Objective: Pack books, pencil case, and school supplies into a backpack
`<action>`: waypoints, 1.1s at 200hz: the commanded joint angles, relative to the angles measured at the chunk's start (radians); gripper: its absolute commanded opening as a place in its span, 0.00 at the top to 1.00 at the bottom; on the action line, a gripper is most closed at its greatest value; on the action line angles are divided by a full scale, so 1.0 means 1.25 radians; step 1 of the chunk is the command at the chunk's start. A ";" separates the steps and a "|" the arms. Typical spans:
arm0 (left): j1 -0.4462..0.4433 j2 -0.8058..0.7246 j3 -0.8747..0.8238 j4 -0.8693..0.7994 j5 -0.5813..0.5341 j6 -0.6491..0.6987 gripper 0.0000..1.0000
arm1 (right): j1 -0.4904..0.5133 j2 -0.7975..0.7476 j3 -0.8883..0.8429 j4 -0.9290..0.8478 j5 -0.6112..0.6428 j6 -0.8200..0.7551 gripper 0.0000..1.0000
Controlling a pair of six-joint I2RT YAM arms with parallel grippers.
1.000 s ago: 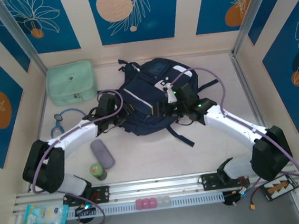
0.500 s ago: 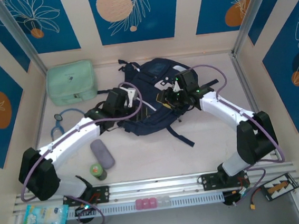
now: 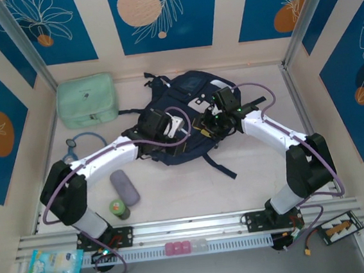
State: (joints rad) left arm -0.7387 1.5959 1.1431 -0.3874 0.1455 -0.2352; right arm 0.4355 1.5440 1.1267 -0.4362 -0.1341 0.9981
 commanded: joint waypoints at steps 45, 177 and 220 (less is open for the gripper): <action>-0.017 0.053 0.056 -0.061 -0.043 0.012 0.77 | 0.005 -0.008 -0.001 -0.009 -0.023 0.030 0.57; -0.008 0.018 0.053 -0.108 -0.116 0.054 1.00 | 0.010 0.033 0.031 -0.043 0.107 0.023 1.00; 0.050 0.000 0.045 -0.124 -0.152 0.105 1.00 | -0.032 -0.015 0.033 -0.083 0.131 -0.047 1.00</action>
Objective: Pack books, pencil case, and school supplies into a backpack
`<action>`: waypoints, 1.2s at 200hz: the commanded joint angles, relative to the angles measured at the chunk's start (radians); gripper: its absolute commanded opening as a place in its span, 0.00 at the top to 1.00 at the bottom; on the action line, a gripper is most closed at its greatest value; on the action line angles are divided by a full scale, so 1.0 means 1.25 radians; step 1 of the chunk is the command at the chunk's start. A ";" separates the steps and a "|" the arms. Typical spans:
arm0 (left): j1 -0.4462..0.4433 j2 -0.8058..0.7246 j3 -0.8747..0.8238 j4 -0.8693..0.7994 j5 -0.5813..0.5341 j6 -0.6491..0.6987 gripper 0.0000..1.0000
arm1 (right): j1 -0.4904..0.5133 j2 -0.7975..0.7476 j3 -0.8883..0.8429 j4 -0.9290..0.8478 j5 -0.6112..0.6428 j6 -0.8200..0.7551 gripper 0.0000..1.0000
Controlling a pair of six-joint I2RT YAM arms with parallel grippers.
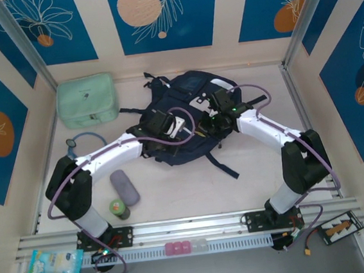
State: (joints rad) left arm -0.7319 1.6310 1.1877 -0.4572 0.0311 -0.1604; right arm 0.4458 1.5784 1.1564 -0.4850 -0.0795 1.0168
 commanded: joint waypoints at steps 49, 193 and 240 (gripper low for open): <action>0.091 0.002 0.041 -0.017 0.049 0.065 1.00 | -0.134 -0.033 0.017 -0.035 0.029 -0.184 1.00; -0.140 0.186 0.235 0.103 0.188 -0.082 1.00 | -0.271 -0.249 -0.157 -0.037 0.048 -0.068 0.49; -0.166 0.253 0.312 0.110 0.208 -0.104 1.00 | -0.247 -0.351 -0.256 -0.076 0.114 0.084 0.48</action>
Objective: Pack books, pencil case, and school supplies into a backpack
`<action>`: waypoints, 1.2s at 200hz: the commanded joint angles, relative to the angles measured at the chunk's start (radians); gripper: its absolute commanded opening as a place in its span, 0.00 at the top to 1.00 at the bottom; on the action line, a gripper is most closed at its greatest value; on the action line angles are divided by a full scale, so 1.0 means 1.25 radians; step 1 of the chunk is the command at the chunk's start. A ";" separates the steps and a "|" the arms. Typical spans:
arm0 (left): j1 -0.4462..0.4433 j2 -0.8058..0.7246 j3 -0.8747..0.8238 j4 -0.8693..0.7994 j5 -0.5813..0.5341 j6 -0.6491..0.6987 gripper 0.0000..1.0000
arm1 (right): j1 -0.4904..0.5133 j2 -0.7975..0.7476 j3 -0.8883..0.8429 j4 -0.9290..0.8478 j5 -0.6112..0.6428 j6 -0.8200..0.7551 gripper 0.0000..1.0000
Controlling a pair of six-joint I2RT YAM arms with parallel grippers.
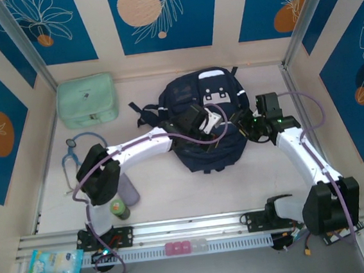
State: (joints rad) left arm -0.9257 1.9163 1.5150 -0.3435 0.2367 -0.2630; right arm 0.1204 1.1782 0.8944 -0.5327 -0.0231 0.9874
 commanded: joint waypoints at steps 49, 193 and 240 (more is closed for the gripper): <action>-0.015 0.025 0.035 0.027 0.043 -0.025 1.00 | 0.016 0.032 -0.014 0.062 -0.018 0.108 0.54; 0.080 -0.111 -0.176 -0.018 -0.051 0.050 1.00 | -0.029 0.044 0.050 0.000 0.091 0.045 1.00; 0.163 -0.090 -0.163 -0.035 -0.034 0.127 1.00 | -0.036 0.046 0.058 -0.018 0.074 0.020 1.00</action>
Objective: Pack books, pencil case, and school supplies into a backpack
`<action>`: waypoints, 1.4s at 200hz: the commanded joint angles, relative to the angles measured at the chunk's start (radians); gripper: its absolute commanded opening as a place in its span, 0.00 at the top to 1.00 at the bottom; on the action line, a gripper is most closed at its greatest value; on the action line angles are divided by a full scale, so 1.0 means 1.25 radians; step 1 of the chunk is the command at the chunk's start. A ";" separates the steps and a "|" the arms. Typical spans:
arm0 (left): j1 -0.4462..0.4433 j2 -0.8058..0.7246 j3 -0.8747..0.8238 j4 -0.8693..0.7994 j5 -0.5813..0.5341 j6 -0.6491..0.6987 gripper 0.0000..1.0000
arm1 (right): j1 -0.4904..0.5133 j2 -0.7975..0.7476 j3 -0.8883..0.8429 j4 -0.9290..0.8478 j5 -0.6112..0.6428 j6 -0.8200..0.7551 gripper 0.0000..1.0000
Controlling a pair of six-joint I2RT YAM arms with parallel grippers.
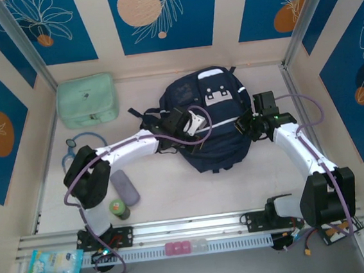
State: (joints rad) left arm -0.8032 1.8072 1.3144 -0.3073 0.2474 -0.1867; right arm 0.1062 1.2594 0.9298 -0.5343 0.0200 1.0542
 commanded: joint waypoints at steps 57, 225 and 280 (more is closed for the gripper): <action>0.116 -0.042 -0.040 -0.094 0.023 0.136 1.00 | -0.052 -0.037 0.035 -0.022 0.027 -0.031 1.00; 0.188 0.027 0.086 -0.078 -0.085 0.175 0.62 | -0.042 -0.006 0.048 -0.005 -0.072 -0.134 0.67; 0.211 -0.231 -0.114 -0.066 -0.214 0.027 0.17 | -0.019 -0.023 0.085 -0.035 0.020 -0.206 0.40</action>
State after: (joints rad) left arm -0.5552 1.6585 1.2430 -0.3870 0.0864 -0.0555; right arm 0.0727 1.2572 0.9874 -0.5522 -0.0101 0.8631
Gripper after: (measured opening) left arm 0.794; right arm 0.590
